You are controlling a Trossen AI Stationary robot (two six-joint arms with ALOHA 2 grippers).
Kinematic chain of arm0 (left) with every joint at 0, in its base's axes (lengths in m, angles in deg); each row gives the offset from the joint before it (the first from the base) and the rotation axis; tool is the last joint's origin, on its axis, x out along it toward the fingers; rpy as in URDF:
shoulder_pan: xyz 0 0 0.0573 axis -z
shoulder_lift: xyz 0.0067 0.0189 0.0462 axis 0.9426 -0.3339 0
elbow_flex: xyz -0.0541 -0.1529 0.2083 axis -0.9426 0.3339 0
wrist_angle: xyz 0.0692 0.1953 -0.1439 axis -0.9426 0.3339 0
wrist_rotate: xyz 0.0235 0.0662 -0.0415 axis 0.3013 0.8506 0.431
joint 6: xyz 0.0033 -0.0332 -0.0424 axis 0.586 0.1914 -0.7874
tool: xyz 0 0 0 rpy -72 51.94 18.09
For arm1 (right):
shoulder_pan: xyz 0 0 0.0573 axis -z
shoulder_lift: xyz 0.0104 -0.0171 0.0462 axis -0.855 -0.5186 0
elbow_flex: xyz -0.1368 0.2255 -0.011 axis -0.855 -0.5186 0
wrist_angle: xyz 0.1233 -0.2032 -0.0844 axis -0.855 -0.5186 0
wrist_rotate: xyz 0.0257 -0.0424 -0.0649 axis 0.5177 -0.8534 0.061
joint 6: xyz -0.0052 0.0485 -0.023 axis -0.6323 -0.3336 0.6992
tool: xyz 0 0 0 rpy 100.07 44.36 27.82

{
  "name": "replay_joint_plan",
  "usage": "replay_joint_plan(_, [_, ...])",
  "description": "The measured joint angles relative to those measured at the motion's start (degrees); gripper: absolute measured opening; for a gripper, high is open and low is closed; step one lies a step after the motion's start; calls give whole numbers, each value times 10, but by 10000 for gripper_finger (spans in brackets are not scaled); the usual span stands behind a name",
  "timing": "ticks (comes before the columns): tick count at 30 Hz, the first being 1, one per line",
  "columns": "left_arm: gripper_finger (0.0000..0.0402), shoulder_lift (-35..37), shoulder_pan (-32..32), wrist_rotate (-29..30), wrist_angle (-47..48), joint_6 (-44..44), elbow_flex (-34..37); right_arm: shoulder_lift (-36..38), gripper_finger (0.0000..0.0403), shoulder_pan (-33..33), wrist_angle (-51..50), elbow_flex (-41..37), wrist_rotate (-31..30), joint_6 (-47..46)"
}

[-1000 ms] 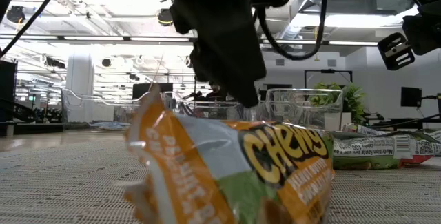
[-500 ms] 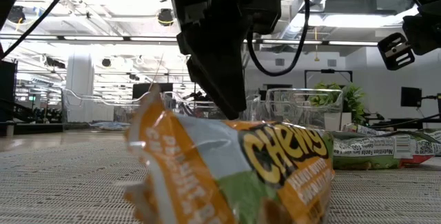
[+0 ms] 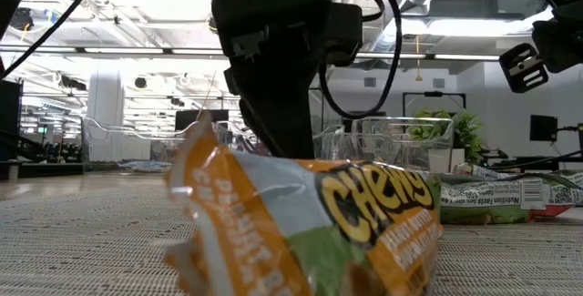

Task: Pick and place Granola Bars by type
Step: Put the yellow granola bar into the right transparent bin

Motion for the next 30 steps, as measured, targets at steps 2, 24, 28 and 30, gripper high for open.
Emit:
replay_joint_plan(2, [199, 0, 0, 0, 0, 0, 0, 0, 62, 0, 0, 0, 0, 0])
replay_joint_plan(24, [150, -38, 0, -31, -7, -7, -21, 0, 62, 0, 0, 0, 0, 0])
replay_joint_plan(28, [102, -38, -3, -36, 2, -4, -24, 0, 62, 0, 0, 0, 0, 0])
replay_joint_plan(30, [81, -38, -4, -42, 2, -2, -24, 0, 62, 0, 0, 0, 0, 0])
